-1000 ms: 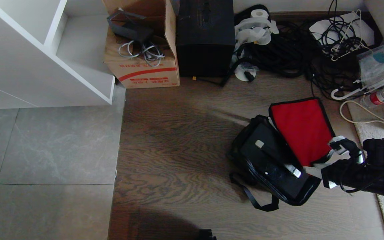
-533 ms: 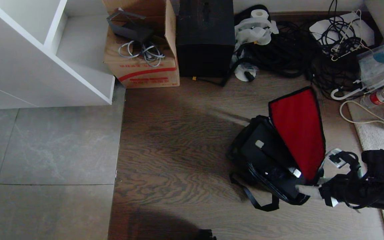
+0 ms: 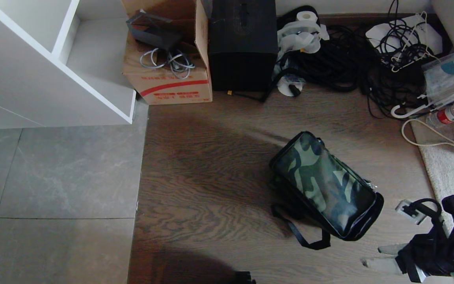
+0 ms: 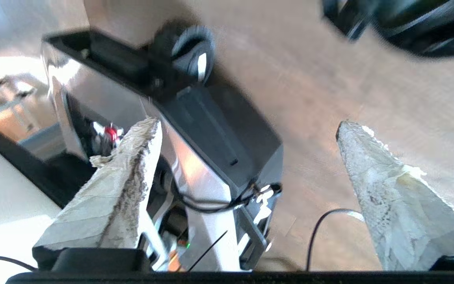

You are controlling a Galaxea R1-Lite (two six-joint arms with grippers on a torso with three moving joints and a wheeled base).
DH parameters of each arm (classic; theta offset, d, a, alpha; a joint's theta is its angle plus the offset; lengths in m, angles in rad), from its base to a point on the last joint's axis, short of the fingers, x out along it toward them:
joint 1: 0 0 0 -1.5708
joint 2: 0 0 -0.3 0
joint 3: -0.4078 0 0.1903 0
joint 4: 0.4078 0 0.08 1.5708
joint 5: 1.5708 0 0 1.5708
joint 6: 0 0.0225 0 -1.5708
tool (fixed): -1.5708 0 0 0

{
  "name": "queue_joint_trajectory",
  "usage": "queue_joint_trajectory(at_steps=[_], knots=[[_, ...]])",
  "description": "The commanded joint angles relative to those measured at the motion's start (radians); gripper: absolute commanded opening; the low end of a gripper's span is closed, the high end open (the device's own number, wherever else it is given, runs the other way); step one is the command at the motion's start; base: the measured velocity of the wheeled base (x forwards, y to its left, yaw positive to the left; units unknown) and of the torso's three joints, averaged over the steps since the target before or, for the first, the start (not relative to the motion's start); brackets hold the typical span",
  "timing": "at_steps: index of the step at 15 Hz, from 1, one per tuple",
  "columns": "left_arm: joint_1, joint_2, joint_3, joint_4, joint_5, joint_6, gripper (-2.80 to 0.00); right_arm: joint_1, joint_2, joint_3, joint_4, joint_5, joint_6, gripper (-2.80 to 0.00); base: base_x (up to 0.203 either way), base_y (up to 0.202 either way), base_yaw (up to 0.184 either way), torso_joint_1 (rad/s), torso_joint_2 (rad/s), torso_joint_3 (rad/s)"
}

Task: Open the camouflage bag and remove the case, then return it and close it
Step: Close the top of the storage box

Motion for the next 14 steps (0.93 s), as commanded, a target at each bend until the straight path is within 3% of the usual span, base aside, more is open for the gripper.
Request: queue_joint_trajectory(at_steps=[1, 2, 4, 6, 10, 14], knots=[[0.000, -0.002, 0.009, -0.001, 0.000, 0.000, -2.80, -0.018, -0.111, -0.038, 0.011, 0.005, 0.007, 0.00, 0.000, 0.000, 0.000, 0.000, 0.00, 0.000], [0.000, -0.002, 0.009, -0.001, 0.000, 0.000, -2.80, -0.020, -0.117, -0.061, 0.014, 0.003, 0.037, 0.00, 0.000, 0.000, 0.000, 0.000, 0.00, 0.000], [0.000, -0.002, 0.009, -0.001, 0.000, 0.000, -2.80, -0.017, -0.097, -0.120, 0.017, 0.002, 0.192, 0.00, 0.000, 0.000, 0.000, 0.000, 0.00, 0.000], [0.000, -0.002, 0.009, -0.001, 0.000, 0.000, -2.80, -0.018, -0.018, -0.185, 0.013, -0.007, 0.283, 0.00, 0.000, 0.000, 0.000, 0.000, 0.00, 0.000], [0.000, -0.002, 0.009, -0.001, 0.000, 0.000, -2.80, -0.079, 0.123, -0.355, 0.009, -0.139, 0.313, 0.00, 0.000, 0.000, 0.000, 0.000, 0.00, 0.000], [0.000, -0.002, 0.009, -0.001, 0.000, 0.000, -2.80, -0.106, 0.233, -0.451, 0.000, -0.352, 0.312, 0.00, 0.000, 0.000, 0.000, 0.000, 0.00, 0.000]])
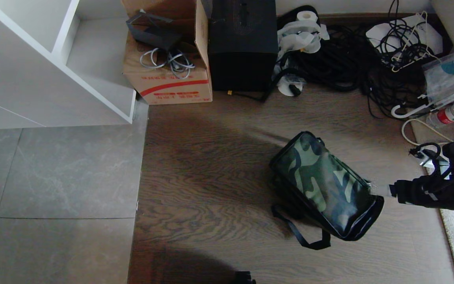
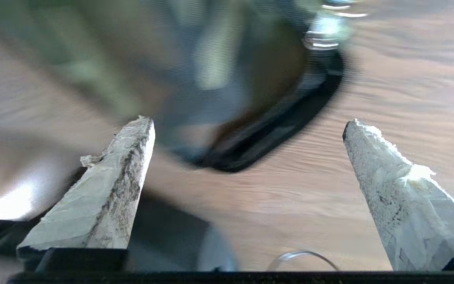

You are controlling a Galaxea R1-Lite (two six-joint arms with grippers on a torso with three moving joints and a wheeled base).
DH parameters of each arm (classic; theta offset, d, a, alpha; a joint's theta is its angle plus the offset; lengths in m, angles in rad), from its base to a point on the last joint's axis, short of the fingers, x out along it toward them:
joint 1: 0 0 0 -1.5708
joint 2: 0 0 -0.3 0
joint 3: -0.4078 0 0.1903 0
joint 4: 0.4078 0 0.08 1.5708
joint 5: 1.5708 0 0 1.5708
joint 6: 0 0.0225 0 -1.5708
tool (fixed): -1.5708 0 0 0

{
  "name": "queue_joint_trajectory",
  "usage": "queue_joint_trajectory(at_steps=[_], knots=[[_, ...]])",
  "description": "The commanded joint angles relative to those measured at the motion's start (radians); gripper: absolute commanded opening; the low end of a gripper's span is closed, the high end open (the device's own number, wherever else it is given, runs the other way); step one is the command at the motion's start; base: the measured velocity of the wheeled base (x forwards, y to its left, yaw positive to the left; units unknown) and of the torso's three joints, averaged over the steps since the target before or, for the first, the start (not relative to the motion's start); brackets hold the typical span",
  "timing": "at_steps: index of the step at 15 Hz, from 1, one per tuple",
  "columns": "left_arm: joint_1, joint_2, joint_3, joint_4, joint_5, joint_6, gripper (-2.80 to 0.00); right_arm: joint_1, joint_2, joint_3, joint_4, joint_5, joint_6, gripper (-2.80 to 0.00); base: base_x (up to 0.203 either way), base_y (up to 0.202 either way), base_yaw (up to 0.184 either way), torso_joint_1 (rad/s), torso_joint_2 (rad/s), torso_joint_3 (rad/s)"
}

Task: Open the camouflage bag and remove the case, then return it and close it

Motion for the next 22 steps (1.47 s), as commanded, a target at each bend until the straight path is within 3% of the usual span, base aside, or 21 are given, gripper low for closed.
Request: queue_joint_trajectory(at_steps=[1, 6, 9, 12, 15, 17, 22], knots=[[0.000, -0.002, 0.009, 0.000, 0.000, 0.000, -2.80, -0.006, 0.093, -0.027, -0.001, -0.057, -0.002, 0.00, 0.000, 0.000, 0.000, 0.000, 0.00, 0.000], [0.000, 0.000, 0.009, 0.000, 0.000, 0.000, -2.80, 0.001, 0.158, -0.030, 0.039, -0.059, 0.017, 0.00, 0.000, 0.000, 0.000, 0.000, 0.00, 0.000], [0.000, -0.001, 0.009, 0.000, 0.000, 0.000, -2.80, 0.015, 0.180, -0.064, 0.054, -0.055, 0.127, 0.00, 0.000, 0.000, 0.000, 0.000, 0.00, 0.000], [0.000, 0.000, 0.009, 0.000, 0.000, 0.000, -2.80, 0.025, 0.215, -0.079, 0.053, -0.054, 0.149, 0.00, 0.000, 0.000, 0.000, 0.000, 0.00, 0.000], [0.000, 0.000, 0.009, 0.000, 0.000, 0.000, -2.80, 0.043, 0.244, -0.113, 0.053, -0.029, 0.258, 0.00, 0.000, 0.000, 0.000, 0.000, 0.00, 0.000], [0.000, 0.000, 0.009, 0.000, 0.000, 0.000, -2.80, 0.056, 0.266, -0.133, 0.048, 0.008, 0.290, 0.00, 0.000, 0.000, 0.000, 0.000, 0.00, 0.000], [0.000, 0.000, 0.009, 0.000, 0.000, 0.000, -2.80, 0.071, 0.320, -0.185, 0.030, 0.011, 0.333, 0.00, 0.000, 0.000, 0.000, 0.000, 0.00, 0.000]])
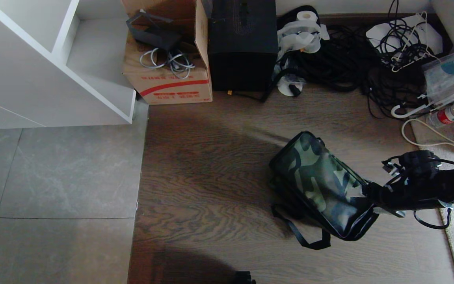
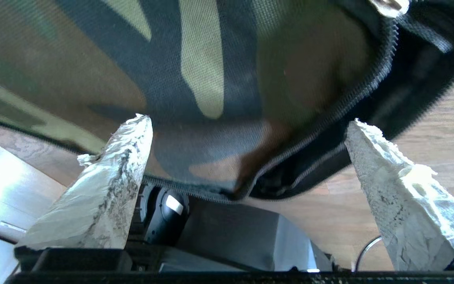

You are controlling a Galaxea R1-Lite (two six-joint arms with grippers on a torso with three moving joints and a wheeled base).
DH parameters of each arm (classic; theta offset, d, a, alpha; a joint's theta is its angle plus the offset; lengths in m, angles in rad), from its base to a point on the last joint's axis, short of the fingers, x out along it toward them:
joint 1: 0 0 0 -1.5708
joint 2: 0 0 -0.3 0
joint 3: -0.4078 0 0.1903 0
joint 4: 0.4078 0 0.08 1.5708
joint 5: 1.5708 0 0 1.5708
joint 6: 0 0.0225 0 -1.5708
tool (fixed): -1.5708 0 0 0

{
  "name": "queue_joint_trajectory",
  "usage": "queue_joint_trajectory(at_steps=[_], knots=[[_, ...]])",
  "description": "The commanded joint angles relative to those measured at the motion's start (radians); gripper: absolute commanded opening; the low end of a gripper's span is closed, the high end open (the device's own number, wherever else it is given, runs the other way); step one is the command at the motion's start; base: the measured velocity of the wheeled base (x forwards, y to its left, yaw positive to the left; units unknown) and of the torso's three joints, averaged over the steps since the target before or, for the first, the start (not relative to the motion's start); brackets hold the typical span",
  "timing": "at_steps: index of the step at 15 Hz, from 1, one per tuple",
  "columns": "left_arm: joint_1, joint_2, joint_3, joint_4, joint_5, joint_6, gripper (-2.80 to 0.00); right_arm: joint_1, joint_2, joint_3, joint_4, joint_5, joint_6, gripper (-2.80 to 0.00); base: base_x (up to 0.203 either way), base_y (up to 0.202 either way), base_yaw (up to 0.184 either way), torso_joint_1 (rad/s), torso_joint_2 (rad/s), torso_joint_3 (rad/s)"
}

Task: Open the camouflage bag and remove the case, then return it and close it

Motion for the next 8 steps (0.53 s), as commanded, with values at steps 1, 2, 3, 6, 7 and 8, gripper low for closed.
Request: queue_joint_trajectory(at_steps=[1, 2, 3, 6, 7, 8], knots=[[0.000, 0.000, 0.009, -0.001, 0.000, 0.000, -2.80, 0.003, 0.043, -0.026, -0.004, 0.002, 0.013, 0.00, 0.000, 0.000, 0.000, 0.000, 0.00, 0.000], [0.000, 0.000, 0.009, -0.001, 0.000, 0.000, -2.80, 0.004, 0.051, -0.041, -0.004, 0.001, 0.022, 0.00, 0.000, 0.000, 0.000, 0.000, 0.00, 0.000], [0.000, 0.000, 0.009, -0.001, 0.000, 0.000, -2.80, 0.006, 0.058, -0.049, -0.004, 0.001, 0.034, 0.00, 0.000, 0.000, 0.000, 0.000, 0.00, 0.000], [0.000, 0.000, 0.009, -0.001, 0.000, 0.000, -2.80, 0.023, 0.074, -0.057, -0.010, 0.002, 0.054, 0.00, 0.000, 0.000, 0.000, 0.000, 0.00, 0.000], [0.000, 0.000, 0.009, -0.001, 0.000, 0.000, -2.80, 0.028, 0.079, -0.068, -0.011, 0.002, 0.067, 0.00, 0.000, 0.000, 0.000, 0.000, 0.00, 0.000], [0.000, 0.000, 0.009, -0.001, 0.000, 0.000, -2.80, 0.032, 0.087, -0.074, -0.011, 0.002, 0.072, 0.00, 0.000, 0.000, 0.000, 0.000, 0.00, 0.000]])
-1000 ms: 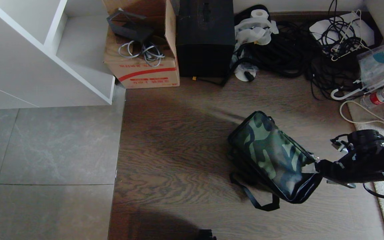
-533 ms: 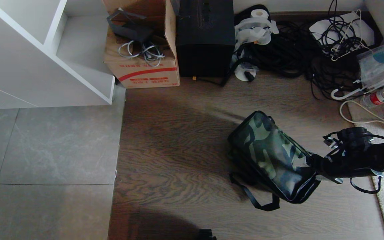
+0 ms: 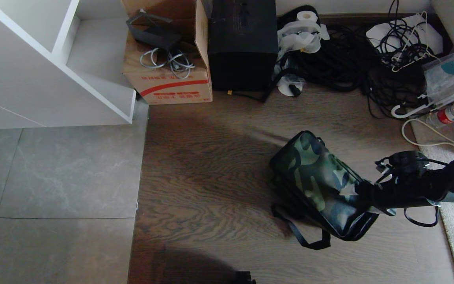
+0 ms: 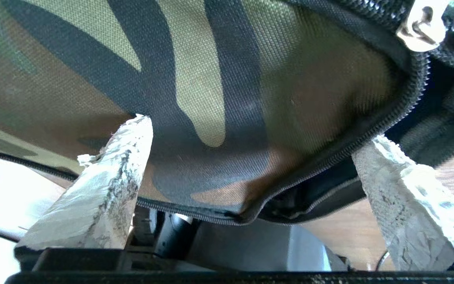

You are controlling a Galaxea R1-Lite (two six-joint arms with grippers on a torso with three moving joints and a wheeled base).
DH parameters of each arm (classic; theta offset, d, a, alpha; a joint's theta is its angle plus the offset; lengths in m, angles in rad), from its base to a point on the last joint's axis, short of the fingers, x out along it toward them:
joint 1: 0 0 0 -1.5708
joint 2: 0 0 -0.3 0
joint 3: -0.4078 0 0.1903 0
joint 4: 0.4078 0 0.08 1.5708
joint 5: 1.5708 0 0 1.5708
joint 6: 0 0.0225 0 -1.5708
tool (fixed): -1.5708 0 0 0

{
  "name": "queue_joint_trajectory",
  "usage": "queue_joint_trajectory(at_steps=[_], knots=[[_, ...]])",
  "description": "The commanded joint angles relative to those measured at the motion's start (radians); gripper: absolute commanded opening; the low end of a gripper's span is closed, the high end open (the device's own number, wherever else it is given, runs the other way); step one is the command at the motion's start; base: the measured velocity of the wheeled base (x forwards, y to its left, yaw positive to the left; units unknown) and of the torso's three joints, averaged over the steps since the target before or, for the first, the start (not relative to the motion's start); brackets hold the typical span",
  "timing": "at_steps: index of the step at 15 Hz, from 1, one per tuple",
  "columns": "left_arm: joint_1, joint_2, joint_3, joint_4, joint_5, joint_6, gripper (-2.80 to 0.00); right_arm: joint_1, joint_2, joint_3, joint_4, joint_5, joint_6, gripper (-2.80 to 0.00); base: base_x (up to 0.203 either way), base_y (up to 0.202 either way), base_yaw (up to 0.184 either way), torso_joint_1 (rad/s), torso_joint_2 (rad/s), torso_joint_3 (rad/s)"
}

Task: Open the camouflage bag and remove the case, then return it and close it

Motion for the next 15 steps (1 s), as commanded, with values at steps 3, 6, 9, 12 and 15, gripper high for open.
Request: queue_joint_trajectory(at_steps=[3, 6, 9, 12, 15], knots=[[0.000, 0.000, 0.009, -0.001, 0.000, 0.000, -2.80, 0.015, 0.025, -0.019, -0.040, 0.001, 0.016, -2.80, 0.000, 0.000, 0.000, 0.000, 0.00, 0.000], [0.000, -0.002, 0.009, -0.001, 0.000, 0.000, -2.80, 0.016, 0.030, -0.021, -0.088, -0.002, 0.009, -2.80, 0.000, 0.000, 0.000, 0.000, 0.00, 0.000], [0.000, 0.000, 0.009, -0.001, 0.000, 0.000, -2.80, 0.010, 0.021, -0.013, -0.090, -0.002, -0.013, -2.80, 0.000, 0.000, 0.000, 0.000, 0.00, 0.000], [0.000, -0.002, 0.009, -0.001, 0.000, 0.000, -2.80, -0.050, 0.008, -0.002, -0.073, 0.000, -0.138, -2.80, 0.000, 0.000, 0.000, 0.000, 0.00, 0.000], [0.000, -0.002, 0.009, -0.001, 0.000, 0.000, -2.80, -0.129, -0.010, 0.036, -0.024, -0.003, -0.397, -2.80, 0.000, 0.000, 0.000, 0.000, 0.00, 0.000]])
